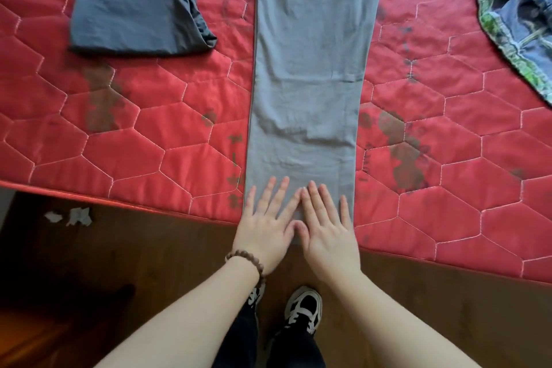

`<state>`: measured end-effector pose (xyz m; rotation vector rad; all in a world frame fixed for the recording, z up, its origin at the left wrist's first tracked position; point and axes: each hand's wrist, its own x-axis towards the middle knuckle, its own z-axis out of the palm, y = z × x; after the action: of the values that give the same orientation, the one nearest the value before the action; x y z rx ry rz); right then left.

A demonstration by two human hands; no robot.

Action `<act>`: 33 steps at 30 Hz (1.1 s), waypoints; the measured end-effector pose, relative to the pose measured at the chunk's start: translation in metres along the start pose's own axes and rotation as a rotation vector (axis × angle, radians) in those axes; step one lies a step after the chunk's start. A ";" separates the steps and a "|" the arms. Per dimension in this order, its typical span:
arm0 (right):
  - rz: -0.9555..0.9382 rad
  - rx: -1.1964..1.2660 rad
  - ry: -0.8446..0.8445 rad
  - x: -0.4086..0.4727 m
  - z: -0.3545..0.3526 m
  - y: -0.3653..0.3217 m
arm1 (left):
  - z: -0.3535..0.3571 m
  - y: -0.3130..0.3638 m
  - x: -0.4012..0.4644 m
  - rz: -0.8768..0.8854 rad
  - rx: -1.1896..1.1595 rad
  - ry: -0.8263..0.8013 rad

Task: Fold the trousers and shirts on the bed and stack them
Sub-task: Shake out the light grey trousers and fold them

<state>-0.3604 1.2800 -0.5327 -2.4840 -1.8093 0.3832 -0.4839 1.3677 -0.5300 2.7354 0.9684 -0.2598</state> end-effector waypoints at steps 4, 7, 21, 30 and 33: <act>0.272 0.052 -0.015 -0.020 -0.006 0.000 | -0.003 0.007 -0.025 -0.279 -0.168 -0.032; 0.410 0.246 0.034 -0.023 -0.017 -0.013 | -0.015 0.017 -0.033 -0.449 -0.512 0.094; 0.687 0.873 -0.457 -0.018 -0.076 0.046 | -0.063 -0.036 -0.037 -0.730 -0.967 -0.330; 0.607 0.966 -0.517 -0.055 -0.107 0.057 | -0.091 -0.031 -0.062 -0.802 -1.226 -0.106; 0.665 1.211 -0.460 -0.049 -0.134 0.057 | -0.119 -0.034 -0.059 -0.794 -1.510 -0.069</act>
<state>-0.2909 1.2304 -0.4052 -1.9584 -0.3416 1.5683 -0.5404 1.3905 -0.4072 0.9414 1.3486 0.2101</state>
